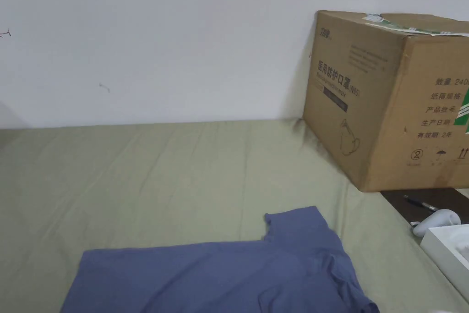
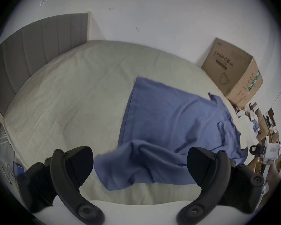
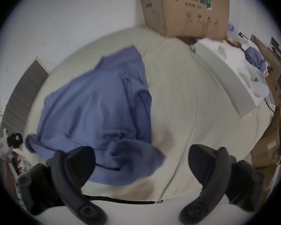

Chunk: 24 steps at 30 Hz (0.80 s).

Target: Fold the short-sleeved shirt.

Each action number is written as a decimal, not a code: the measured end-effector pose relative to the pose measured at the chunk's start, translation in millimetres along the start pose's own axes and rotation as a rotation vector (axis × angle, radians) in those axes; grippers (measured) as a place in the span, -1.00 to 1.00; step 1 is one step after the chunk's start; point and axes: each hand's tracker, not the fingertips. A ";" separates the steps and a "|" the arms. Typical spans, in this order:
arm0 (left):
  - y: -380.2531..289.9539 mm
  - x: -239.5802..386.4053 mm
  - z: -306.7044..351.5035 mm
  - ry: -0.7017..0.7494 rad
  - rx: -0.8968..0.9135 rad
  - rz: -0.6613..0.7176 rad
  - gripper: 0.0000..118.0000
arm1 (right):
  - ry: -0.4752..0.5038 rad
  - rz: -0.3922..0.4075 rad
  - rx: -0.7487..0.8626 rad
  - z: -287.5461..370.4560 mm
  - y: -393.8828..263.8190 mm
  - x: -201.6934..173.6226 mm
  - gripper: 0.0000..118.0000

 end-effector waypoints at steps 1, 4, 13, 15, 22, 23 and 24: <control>1.0 4.0 14.3 0.001 0.029 -0.007 0.95 | 0.009 -0.009 0.022 12.8 2.2 -2.7 0.92; 7.5 18.2 54.9 -0.018 0.121 -0.044 0.95 | 0.046 -0.011 0.137 54.4 3.0 -16.0 0.92; -21.9 79.5 140.5 -0.085 0.319 -0.092 -1.00 | 0.179 0.147 0.520 158.7 -32.9 -76.3 -1.00; -34.7 95.5 156.6 -0.037 0.335 -0.139 -1.00 | 0.252 0.159 0.531 169.4 -37.0 -78.3 -1.00; -21.7 47.9 132.3 -0.099 0.327 -0.174 -1.00 | 0.272 0.171 0.515 141.3 -32.7 -98.4 -1.00; -5.6 45.3 128.4 -0.127 0.322 -0.166 -1.00 | 0.272 0.185 0.515 139.4 -30.0 -101.0 -1.00; 15.4 42.2 120.2 -0.160 0.301 -0.160 -1.00 | 0.273 0.201 0.510 138.4 -25.8 -102.4 -1.00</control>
